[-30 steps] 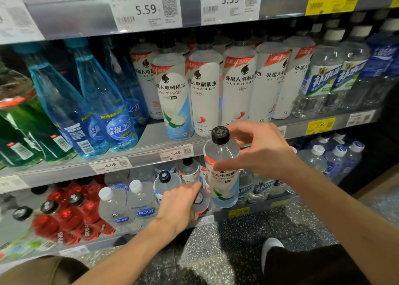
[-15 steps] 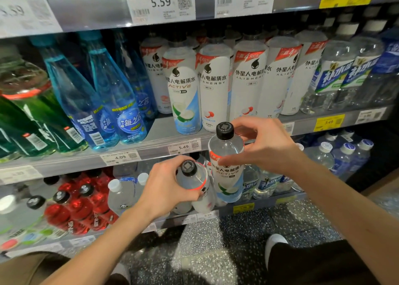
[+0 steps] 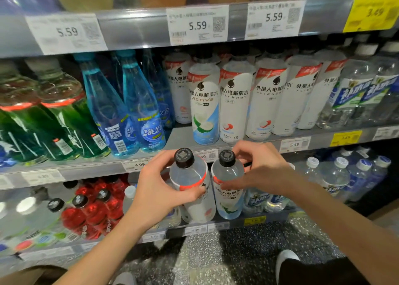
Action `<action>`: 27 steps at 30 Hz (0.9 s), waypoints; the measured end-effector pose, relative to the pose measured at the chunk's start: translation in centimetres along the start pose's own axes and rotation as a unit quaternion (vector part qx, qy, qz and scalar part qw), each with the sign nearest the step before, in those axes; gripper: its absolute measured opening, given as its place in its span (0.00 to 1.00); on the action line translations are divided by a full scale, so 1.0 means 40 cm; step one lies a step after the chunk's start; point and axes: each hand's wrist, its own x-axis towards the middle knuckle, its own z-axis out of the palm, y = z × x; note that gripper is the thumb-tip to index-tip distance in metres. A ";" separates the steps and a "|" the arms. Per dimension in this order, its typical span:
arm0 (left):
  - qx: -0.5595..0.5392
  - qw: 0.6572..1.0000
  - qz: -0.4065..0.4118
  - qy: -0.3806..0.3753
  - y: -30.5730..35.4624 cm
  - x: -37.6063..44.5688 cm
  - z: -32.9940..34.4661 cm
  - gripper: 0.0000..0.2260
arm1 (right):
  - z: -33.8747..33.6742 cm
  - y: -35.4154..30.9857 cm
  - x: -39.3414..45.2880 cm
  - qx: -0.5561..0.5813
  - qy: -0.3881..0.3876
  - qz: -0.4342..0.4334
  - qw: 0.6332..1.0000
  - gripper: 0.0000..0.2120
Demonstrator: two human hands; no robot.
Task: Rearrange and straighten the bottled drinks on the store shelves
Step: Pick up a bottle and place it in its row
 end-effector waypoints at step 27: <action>-0.111 0.987 0.046 0.109 0.060 0.035 -0.060 0.23 | 0.098 0.065 0.078 -0.107 -0.086 -0.007 0.991 0.24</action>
